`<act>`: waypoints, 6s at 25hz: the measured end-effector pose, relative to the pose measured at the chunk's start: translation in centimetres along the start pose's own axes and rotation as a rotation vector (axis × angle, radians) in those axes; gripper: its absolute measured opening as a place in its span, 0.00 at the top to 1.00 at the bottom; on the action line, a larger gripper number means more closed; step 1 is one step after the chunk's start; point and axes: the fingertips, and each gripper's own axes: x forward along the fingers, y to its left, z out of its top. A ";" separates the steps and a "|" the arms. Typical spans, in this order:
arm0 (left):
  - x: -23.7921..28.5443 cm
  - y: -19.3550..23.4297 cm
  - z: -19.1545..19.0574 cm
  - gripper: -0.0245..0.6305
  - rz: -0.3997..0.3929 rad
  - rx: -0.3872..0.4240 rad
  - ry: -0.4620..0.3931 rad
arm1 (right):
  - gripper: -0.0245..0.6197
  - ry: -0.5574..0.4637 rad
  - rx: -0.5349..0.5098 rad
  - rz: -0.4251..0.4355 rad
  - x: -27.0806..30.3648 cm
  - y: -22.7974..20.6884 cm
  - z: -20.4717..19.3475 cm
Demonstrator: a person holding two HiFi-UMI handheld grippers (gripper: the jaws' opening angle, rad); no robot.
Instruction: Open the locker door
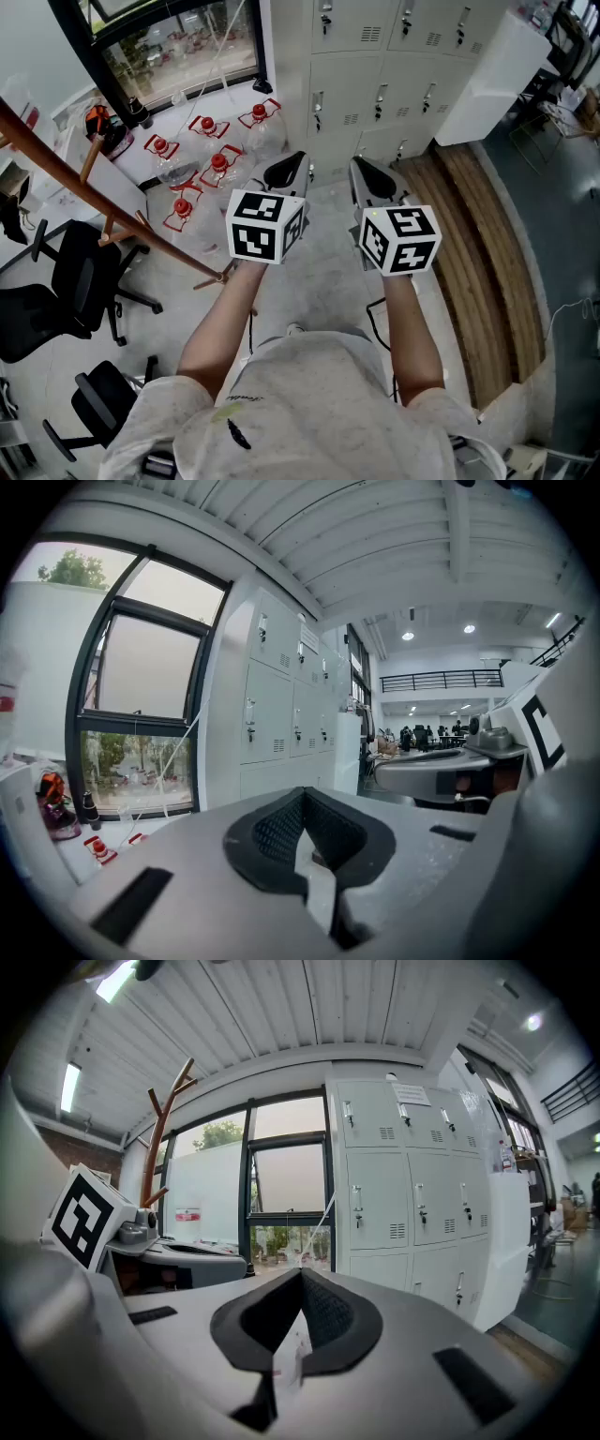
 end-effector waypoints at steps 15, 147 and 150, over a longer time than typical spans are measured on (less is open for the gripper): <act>0.1 2.5 0.8 0.96 0.020 -0.017 -0.004 | 0.96 -0.010 -0.012 0.029 2.2 0.9 1.6; 40.7 29.6 13.7 0.96 0.228 -0.056 -0.029 | 0.83 -0.174 -0.022 0.298 45.5 -20.5 17.9; 40.4 29.0 13.8 0.96 0.251 -0.060 -0.032 | 0.83 -0.182 -0.020 0.328 44.8 -20.5 17.7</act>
